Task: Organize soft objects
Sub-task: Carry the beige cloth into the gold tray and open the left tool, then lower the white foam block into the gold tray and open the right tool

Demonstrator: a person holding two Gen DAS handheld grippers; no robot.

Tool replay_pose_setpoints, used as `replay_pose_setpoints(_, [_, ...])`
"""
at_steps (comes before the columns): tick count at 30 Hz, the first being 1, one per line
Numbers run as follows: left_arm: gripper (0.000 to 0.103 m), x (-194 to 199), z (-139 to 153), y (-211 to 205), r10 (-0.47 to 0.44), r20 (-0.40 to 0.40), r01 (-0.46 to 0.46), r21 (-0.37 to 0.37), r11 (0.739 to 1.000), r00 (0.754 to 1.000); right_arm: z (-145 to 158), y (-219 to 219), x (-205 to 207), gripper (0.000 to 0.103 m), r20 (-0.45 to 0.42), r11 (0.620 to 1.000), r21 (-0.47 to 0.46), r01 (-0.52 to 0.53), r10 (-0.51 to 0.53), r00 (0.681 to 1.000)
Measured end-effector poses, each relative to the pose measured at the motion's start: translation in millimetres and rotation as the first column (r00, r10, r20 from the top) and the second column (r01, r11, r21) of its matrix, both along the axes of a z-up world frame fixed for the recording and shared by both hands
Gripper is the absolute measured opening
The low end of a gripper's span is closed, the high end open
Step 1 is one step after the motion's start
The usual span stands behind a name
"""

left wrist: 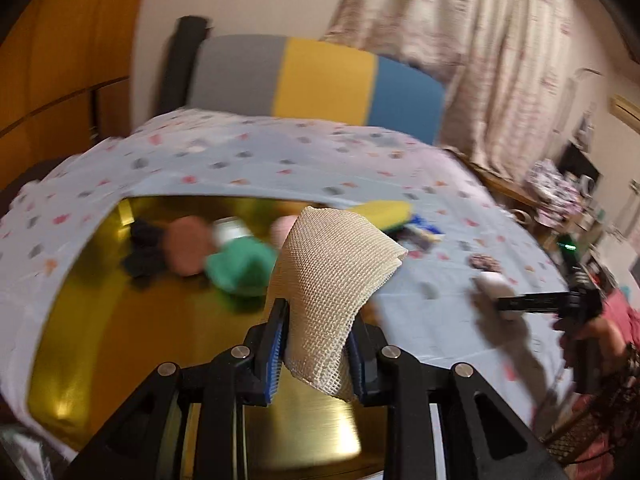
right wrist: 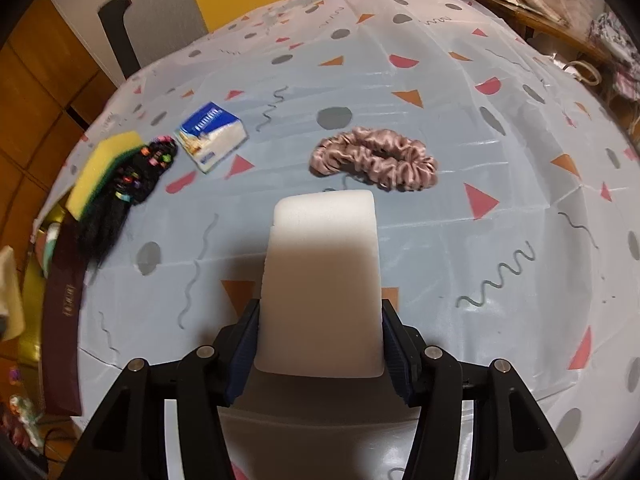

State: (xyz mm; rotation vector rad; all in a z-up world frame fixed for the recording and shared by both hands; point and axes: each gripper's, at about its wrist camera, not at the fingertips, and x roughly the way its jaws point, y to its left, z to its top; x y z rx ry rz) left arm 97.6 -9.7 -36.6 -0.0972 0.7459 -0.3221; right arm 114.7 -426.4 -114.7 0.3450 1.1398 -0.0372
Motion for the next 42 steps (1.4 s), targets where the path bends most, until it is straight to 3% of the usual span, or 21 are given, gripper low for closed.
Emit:
replay_pose_setpoints(9, [0.027,27,-25,68,0.163,-0.075,-0.156,0.087,0.984,0.984,14,12,-9,0.057,0.114,0.999,0.047,-0.005,-0.001,0.993])
replay_pose_setpoints(15, [0.030,38,-40,93,0.241,-0.094,-0.224,0.162,0.961,0.966,20,46,-24,0.057,0.160,0.998,0.049,-0.038,0.030,0.987])
replay_pose_setpoints(18, [0.037,42,-46,97,0.260,-0.106,-0.238,0.184,0.954,0.960,28,66,-28,0.057,0.191,0.997,0.034,-0.071,0.063,0.980])
replay_pose_setpoints(20, [0.054,42,-48,98,0.275,-0.103,-0.251,0.203,0.947,0.956,37,83,-31,0.057,0.214,0.994,0.032,-0.102,0.093,0.972])
replay_pose_setpoints(25, [0.063,37,-42,100,0.320,-0.069,-0.298,0.229,0.927,0.945,57,126,-33,0.057,0.262,0.982,0.033,-0.188,0.173,0.950])
replay_pose_setpoints(29, [0.063,31,-35,104,0.331,-0.058,-0.314,0.195,0.929,0.942,67,159,-34,0.057,0.286,0.966,0.051,-0.255,0.230,0.930])
replay_pose_setpoints(35, [0.066,28,-31,107,0.327,-0.037,-0.312,0.214,0.925,0.944,77,198,-36,0.057,0.307,0.942,0.064,-0.329,0.295,0.905])
replay_pose_setpoints(38, [0.066,22,-22,121,0.350,-0.035,-0.346,0.096,0.933,0.936,82,217,-37,0.057,0.312,0.925,0.082,-0.372,0.330,0.891])
replay_pose_setpoints(42, [0.066,10,-10,133,0.399,-0.028,-0.399,0.000,0.917,0.917,87,249,-36,0.057,0.314,0.900,0.069,-0.430,0.390,0.866])
